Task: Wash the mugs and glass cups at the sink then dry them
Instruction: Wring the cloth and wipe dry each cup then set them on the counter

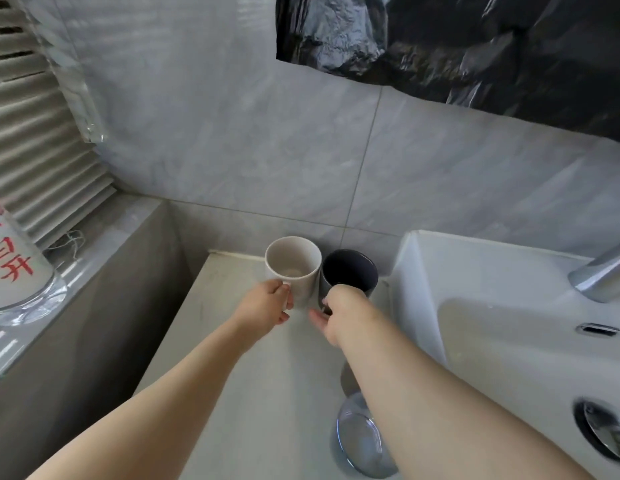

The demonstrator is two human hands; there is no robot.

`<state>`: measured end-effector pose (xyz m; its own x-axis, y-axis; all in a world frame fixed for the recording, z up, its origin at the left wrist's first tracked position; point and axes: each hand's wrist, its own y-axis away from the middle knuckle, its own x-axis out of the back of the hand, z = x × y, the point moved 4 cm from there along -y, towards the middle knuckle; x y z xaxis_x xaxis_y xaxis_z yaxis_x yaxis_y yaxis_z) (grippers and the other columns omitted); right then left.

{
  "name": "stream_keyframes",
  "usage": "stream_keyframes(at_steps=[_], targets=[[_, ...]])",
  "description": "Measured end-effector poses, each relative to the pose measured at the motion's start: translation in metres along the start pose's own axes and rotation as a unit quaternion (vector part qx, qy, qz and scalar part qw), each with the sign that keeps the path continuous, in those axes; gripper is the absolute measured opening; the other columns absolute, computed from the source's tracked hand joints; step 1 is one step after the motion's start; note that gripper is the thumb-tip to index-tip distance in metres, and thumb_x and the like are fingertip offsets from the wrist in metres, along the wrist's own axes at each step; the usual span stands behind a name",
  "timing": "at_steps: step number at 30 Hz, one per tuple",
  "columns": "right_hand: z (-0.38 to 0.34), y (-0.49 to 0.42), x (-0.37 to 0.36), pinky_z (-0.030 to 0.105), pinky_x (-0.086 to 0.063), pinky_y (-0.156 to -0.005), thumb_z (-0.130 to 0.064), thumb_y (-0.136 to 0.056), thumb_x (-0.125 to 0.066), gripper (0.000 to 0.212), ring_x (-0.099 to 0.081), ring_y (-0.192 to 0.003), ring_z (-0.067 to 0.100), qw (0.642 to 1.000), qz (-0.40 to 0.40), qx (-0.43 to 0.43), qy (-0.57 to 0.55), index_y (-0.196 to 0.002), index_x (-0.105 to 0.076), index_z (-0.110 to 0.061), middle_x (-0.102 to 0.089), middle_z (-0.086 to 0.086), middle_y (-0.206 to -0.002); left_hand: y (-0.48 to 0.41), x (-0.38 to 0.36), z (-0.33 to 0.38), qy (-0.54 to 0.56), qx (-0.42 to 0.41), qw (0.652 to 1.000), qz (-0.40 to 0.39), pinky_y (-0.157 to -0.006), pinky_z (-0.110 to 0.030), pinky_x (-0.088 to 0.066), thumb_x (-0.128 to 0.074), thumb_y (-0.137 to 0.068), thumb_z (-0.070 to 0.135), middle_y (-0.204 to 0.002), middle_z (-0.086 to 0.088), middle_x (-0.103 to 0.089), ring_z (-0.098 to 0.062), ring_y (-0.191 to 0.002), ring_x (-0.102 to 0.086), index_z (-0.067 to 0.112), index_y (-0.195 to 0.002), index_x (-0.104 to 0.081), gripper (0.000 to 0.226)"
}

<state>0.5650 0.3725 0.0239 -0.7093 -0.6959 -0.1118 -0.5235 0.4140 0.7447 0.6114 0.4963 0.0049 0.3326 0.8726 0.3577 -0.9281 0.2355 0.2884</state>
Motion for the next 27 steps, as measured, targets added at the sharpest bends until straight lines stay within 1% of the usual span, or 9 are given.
stream_keyframes(at_steps=[2, 5, 7, 10, 12, 15, 18, 22, 27], targets=[[-0.004, -0.007, 0.008, 0.033, -0.051, -0.063, 0.006, -0.093, -0.039, 0.024, -0.054, -0.097, 0.033, 1.0, -0.008, -0.02, -0.004, -0.111, -0.048, -0.007, -0.043, 0.016, -0.108, -0.001, -0.005, 0.005, 0.005, -0.003, 1.0, -0.012, -0.076, -0.034, -0.05, -0.036, -0.101, 0.017, -0.079, -0.006, -0.055, -0.025, -0.069, -0.056, 0.011, -0.069, -0.051, 0.036], [-0.019, -0.007, 0.026, 0.029, -0.049, -0.035, 0.005, -0.093, -0.039, 0.028, -0.056, -0.075, 0.031, 0.999, 0.027, -0.001, 0.025, -0.118, -0.05, -0.001, -0.048, 0.019, -0.111, -0.002, -0.013, 0.01, 0.008, -0.002, 1.0, -0.025, -0.08, -0.037, -0.052, -0.036, -0.101, 0.016, -0.075, -0.004, -0.055, -0.026, -0.07, -0.056, 0.01, -0.069, -0.051, 0.036], [-0.025, -0.006, 0.034, 0.027, -0.044, -0.028, 0.005, -0.093, -0.038, 0.033, -0.06, -0.078, 0.032, 0.997, 0.033, 0.003, 0.07, -0.124, -0.049, 0.003, -0.053, 0.021, -0.116, -0.003, -0.018, 0.012, 0.015, -0.002, 0.999, -0.032, -0.078, -0.035, -0.051, -0.036, -0.102, 0.016, -0.075, -0.004, -0.054, -0.025, -0.068, -0.055, 0.01, -0.069, -0.051, 0.037], [-0.034, -0.002, 0.046, 0.02, -0.038, -0.023, 0.001, -0.096, -0.034, 0.023, -0.058, -0.067, 0.029, 0.988, 0.067, 0.023, 0.14, -0.113, -0.051, 0.002, -0.056, 0.019, -0.093, -0.004, -0.025, 0.015, 0.019, 0.004, 0.999, -0.041, -0.074, -0.032, -0.05, -0.036, -0.102, 0.016, -0.076, -0.005, -0.055, -0.025, -0.068, -0.055, 0.01, -0.069, -0.052, 0.037], [-0.043, -0.004, 0.053, 0.021, -0.04, -0.033, -0.002, -0.097, -0.035, 0.017, -0.042, -0.054, 0.02, 0.971, 0.09, 0.08, 0.207, -0.088, -0.05, 0.001, -0.043, 0.01, -0.07, -0.004, -0.029, 0.017, 0.021, 0.01, 0.999, -0.048, -0.074, -0.032, -0.05, -0.037, -0.101, 0.016, -0.077, -0.005, -0.056, -0.026, -0.07, -0.056, 0.01, -0.069, -0.053, 0.037], [-0.046, -0.008, 0.059, 0.026, -0.038, -0.057, -0.007, -0.092, -0.048, 0.028, -0.041, -0.064, 0.017, 0.917, 0.071, 0.156, 0.36, -0.066, -0.038, -0.012, -0.039, 0.002, -0.07, -0.005, -0.033, 0.019, 0.032, 0.021, 0.998, -0.056, -0.075, -0.033, -0.05, -0.037, -0.101, 0.015, -0.077, -0.006, -0.056, -0.026, -0.07, -0.056, 0.01, -0.069, -0.054, 0.036], [-0.04, -0.015, 0.058, 0.026, -0.036, -0.065, -0.008, -0.09, -0.051, 0.002, -0.044, -0.081, 0.024, 0.901, 0.076, 0.182, 0.387, -0.089, -0.051, -0.01, -0.048, 0.008, -0.087, -0.004, -0.034, 0.02, 0.039, 0.027, 0.997, -0.059, -0.073, -0.031, -0.05, -0.037, -0.101, 0.015, -0.077, -0.006, -0.056, -0.025, -0.068, -0.055, 0.01, -0.069, -0.054, 0.036], [-0.038, -0.017, 0.062, 0.027, -0.037, -0.07, -0.008, -0.094, -0.047, 0.022, -0.045, -0.087, 0.023, 0.891, 0.057, 0.179, 0.414, -0.072, -0.044, -0.01, -0.043, 0.005, -0.073, -0.005, -0.035, 0.022, 0.034, 0.028, 0.997, -0.065, -0.076, -0.033, -0.05, -0.037, -0.101, 0.015, -0.078, -0.006, -0.057, -0.025, -0.07, -0.056, 0.01, -0.069, -0.054, 0.036], [-0.041, -0.003, 0.062, 0.033, -0.045, -0.082, -0.014, -0.097, -0.042, 0.028, -0.055, -0.112, 0.036, 0.834, 0.088, 0.236, 0.491, -0.119, -0.053, 0.0, -0.059, 0.019, -0.121, -0.005, -0.036, 0.023, 0.036, 0.035, 0.997, -0.061, -0.076, -0.033, -0.049, -0.036, -0.101, 0.016, -0.077, -0.005, -0.056, -0.025, -0.071, -0.056, 0.01, -0.069, -0.053, 0.037]])
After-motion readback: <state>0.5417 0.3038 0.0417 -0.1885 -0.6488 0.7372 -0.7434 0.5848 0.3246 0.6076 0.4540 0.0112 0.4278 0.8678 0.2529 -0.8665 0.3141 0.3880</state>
